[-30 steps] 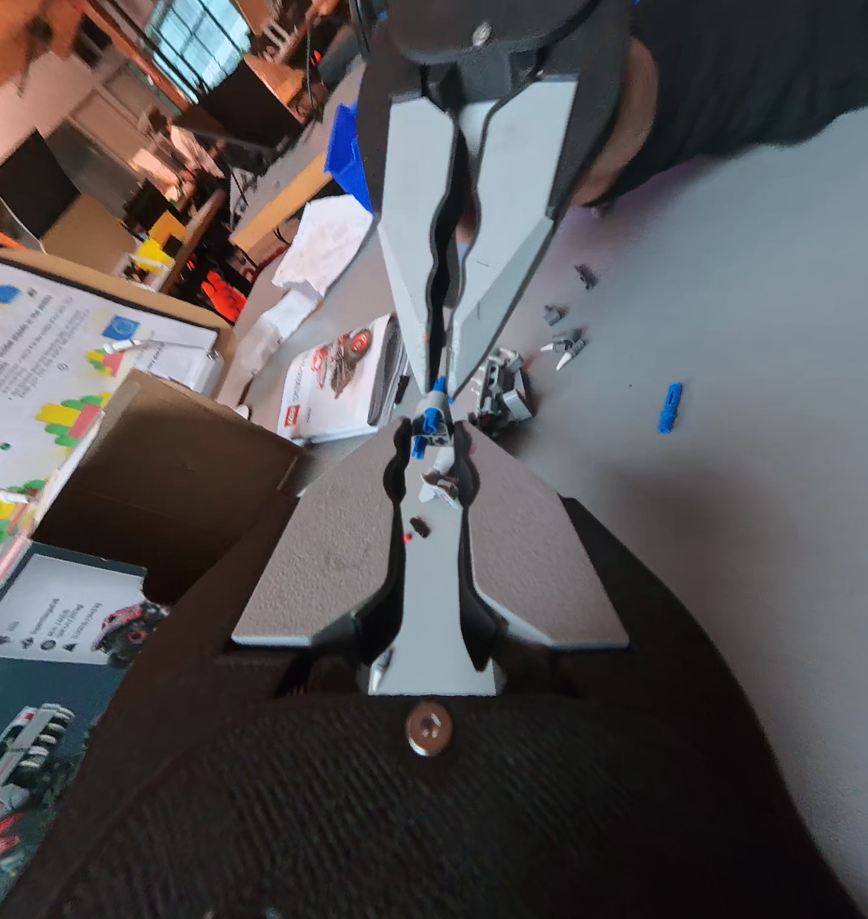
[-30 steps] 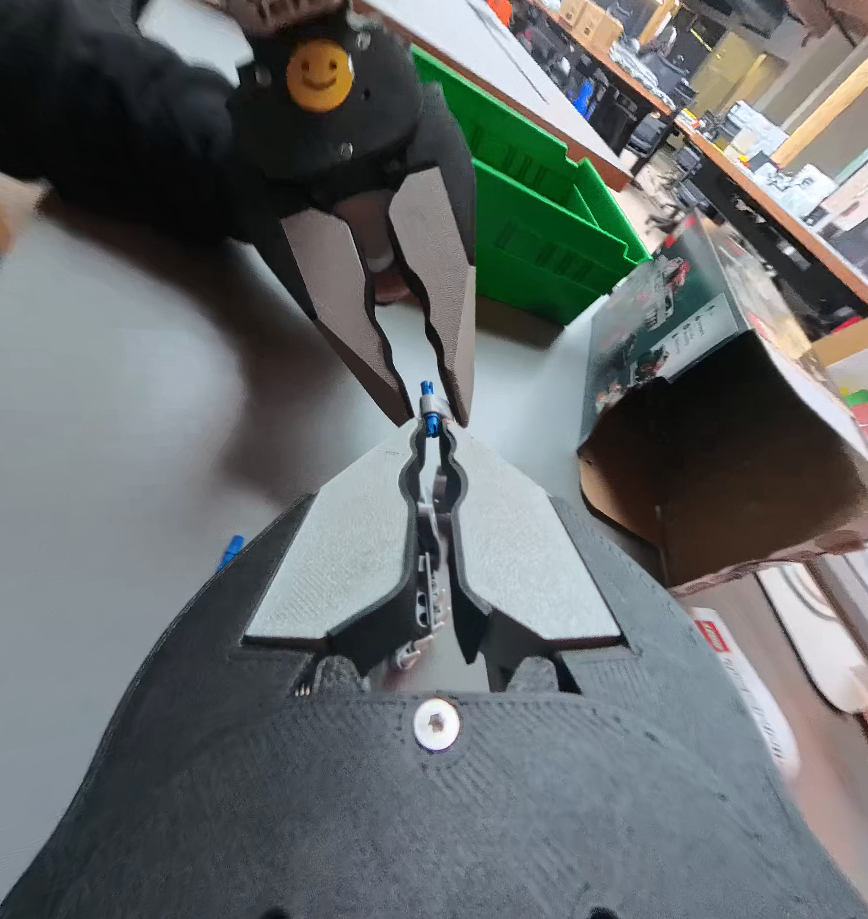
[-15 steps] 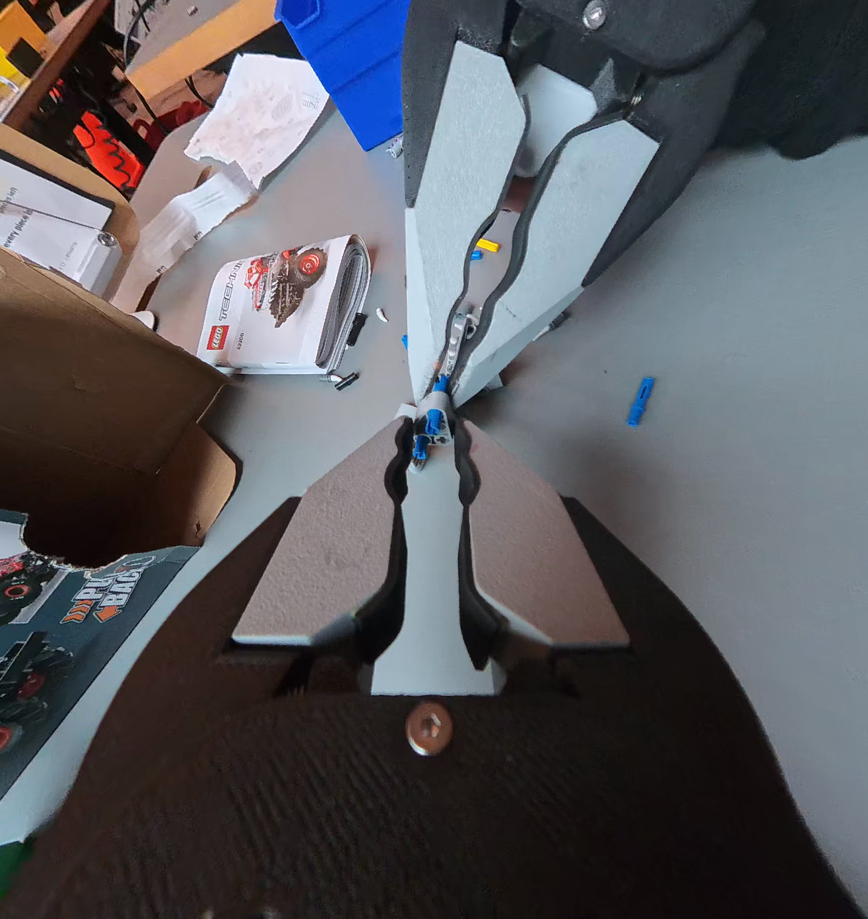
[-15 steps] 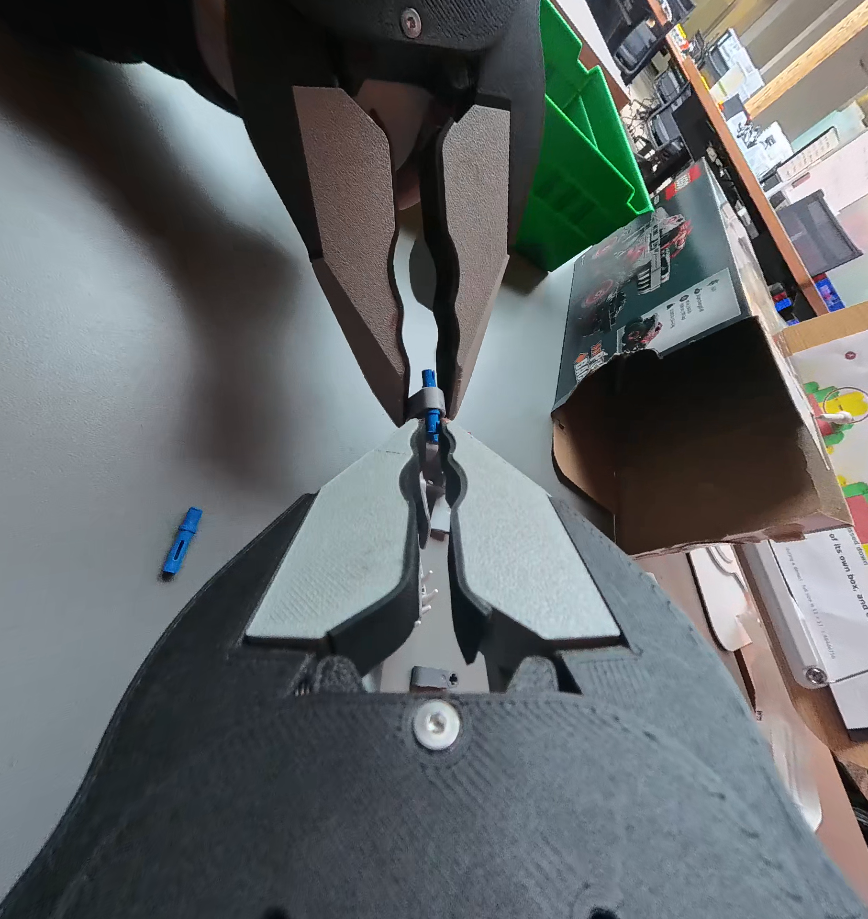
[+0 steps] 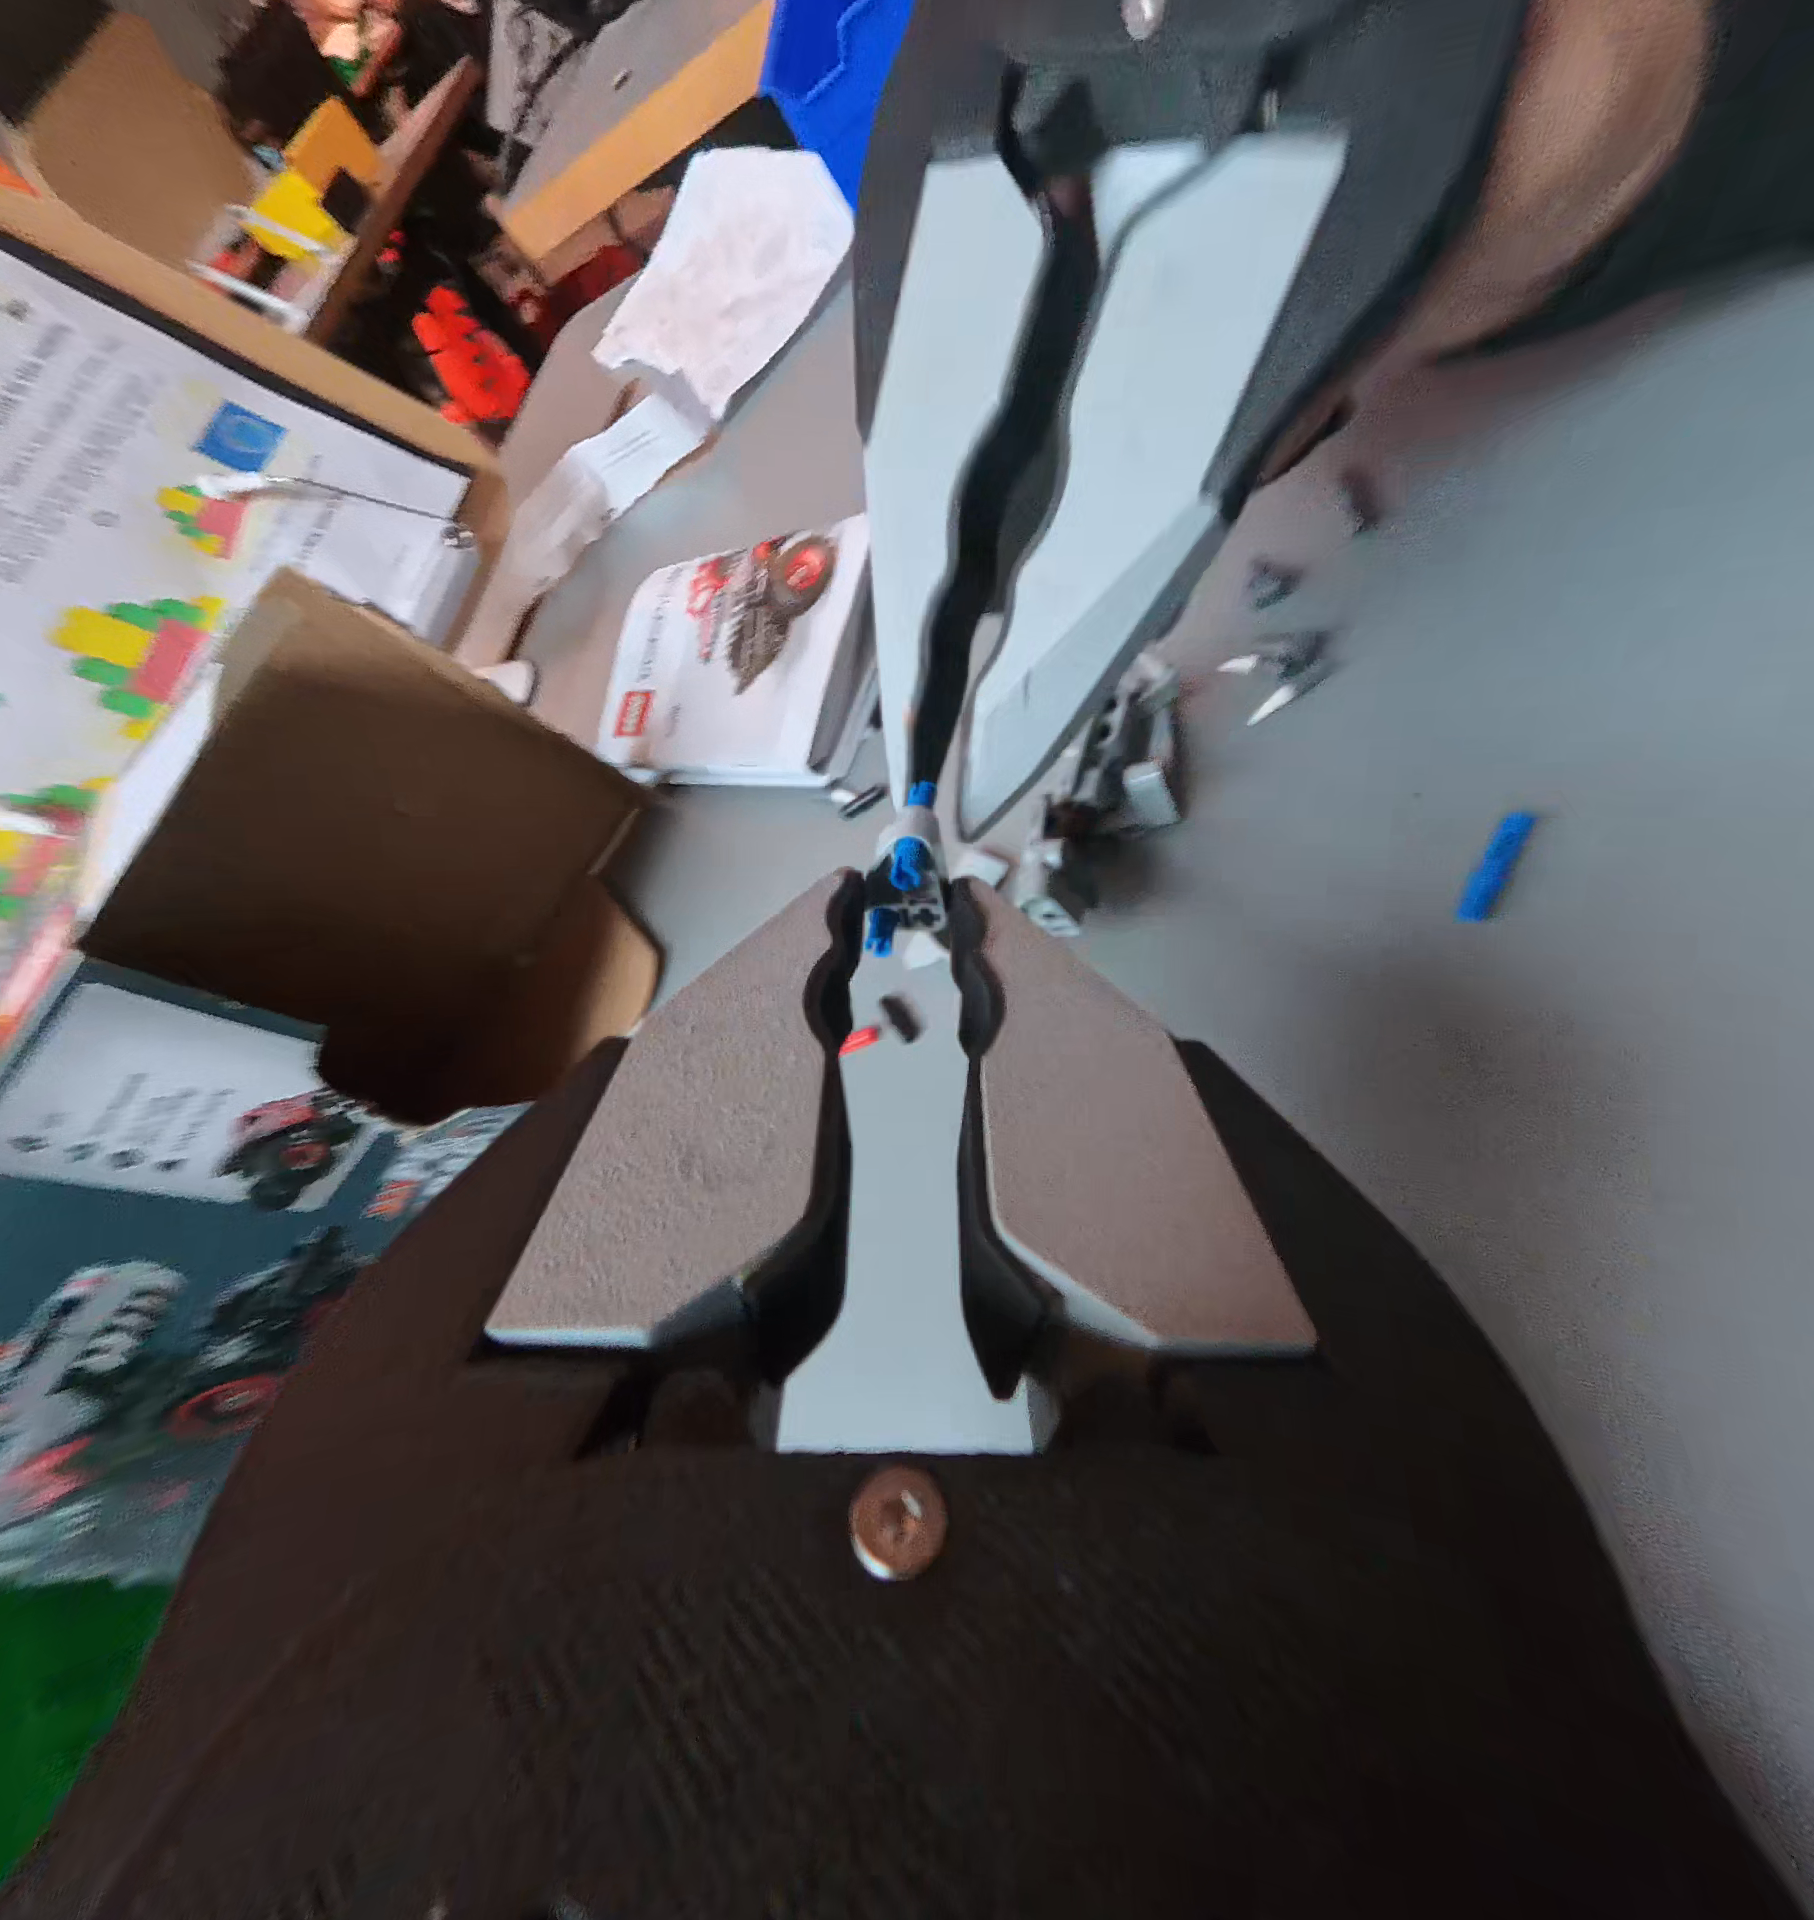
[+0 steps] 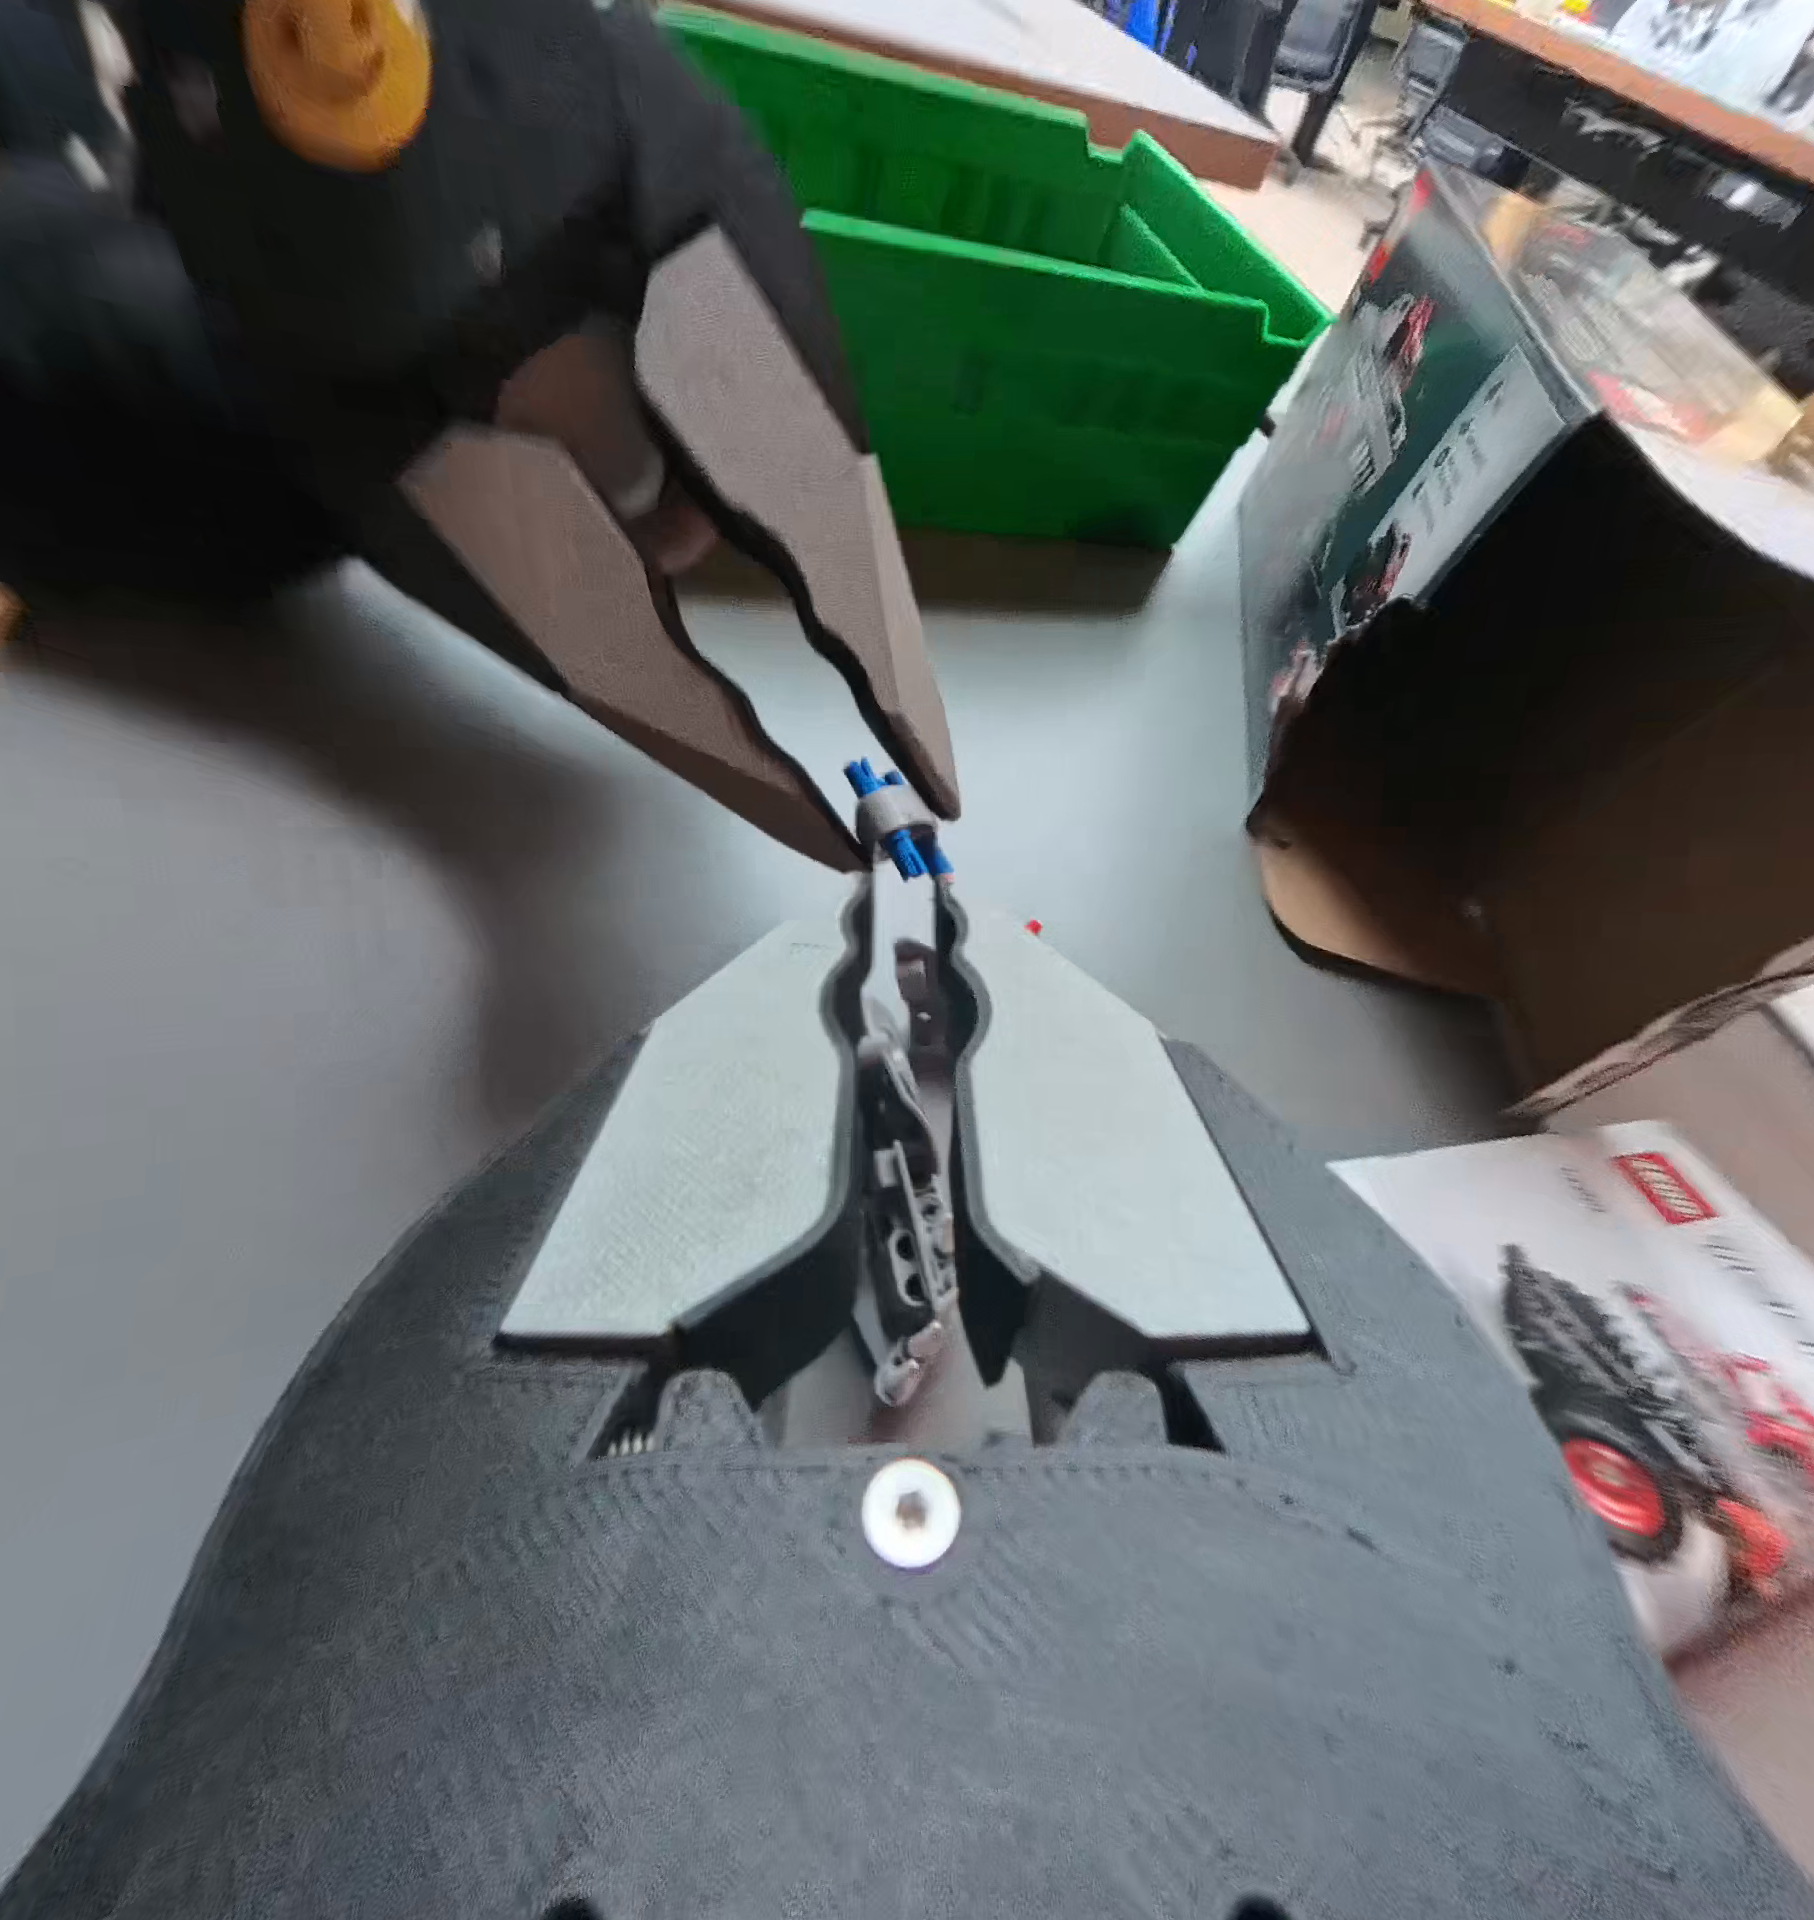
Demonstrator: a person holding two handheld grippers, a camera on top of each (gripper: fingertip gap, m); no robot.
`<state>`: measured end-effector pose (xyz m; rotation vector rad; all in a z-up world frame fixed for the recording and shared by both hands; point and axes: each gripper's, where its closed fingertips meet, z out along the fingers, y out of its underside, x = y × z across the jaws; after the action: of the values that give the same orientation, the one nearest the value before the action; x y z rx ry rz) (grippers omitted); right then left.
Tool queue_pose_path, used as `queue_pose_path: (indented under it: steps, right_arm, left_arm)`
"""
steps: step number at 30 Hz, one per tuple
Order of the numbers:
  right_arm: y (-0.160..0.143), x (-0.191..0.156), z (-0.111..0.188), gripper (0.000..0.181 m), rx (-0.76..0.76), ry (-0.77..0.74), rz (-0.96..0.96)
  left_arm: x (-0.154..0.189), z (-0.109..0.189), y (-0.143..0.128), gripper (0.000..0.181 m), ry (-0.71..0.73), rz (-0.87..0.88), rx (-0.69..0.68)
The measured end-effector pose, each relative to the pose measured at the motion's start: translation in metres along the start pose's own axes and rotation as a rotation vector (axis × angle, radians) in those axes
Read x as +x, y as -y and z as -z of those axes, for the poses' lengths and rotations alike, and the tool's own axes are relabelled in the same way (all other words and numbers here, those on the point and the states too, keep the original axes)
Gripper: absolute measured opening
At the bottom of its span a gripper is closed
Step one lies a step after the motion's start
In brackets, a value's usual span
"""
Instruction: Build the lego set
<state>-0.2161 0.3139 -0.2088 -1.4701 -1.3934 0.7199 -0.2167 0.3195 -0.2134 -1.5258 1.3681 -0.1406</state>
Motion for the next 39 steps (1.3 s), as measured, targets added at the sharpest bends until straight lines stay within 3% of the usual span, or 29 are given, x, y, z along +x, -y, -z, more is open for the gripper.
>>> queue_pose_path:
  steps: [1, 4, 11, 14, 19, 24, 27, 30, 34, 39]
  right_arm:
    - [0.006, -0.001, 0.002, 0.015, 0.046, 0.032, -0.057]
    - [0.016, -0.002, 0.003, 0.037, 0.113, 0.103, -0.201]
    - [0.026, 0.015, -0.002, 0.027, 0.143, -0.109, -0.238]
    - [0.027, 0.014, -0.003, 0.015, 0.133, -0.125, -0.223]
    - [0.028, 0.018, -0.001, 0.013, 0.114, -0.212, -0.200]
    - [0.034, 0.025, 0.006, 0.001, 0.114, -0.345, -0.069]
    - [0.047, 0.014, 0.010, 0.000, 0.236, -0.201, -0.148]
    - [0.044, 0.022, 0.013, 0.021, 0.270, -0.133, -0.269]
    - [0.041, 0.024, 0.009, 0.035, 0.328, -0.014, -0.459]
    - [0.052, 0.014, 0.012, 0.022, 0.412, 0.115, -0.519]
  left_arm:
    - [-0.003, 0.000, -0.002, 0.015, 0.044, -0.041, -0.023]
    - [-0.011, 0.000, 0.002, 0.015, 0.161, -0.138, -0.054]
    - [-0.018, -0.002, 0.009, 0.014, 0.315, -0.261, -0.113]
    - [-0.022, -0.001, 0.010, 0.014, 0.374, -0.310, -0.145]
    - [-0.028, 0.003, 0.010, 0.014, 0.447, -0.375, -0.186]
    - [-0.029, 0.013, 0.026, 0.013, 0.514, -0.428, -0.134]
    - [-0.039, 0.013, 0.017, 0.013, 0.500, -0.383, -0.129]
    - [-0.042, 0.017, 0.018, 0.013, 0.486, -0.353, -0.075]
    - [-0.037, 0.026, 0.035, 0.014, 0.499, -0.372, 0.033]
    - [-0.031, 0.026, 0.043, 0.014, 0.477, -0.353, 0.104]
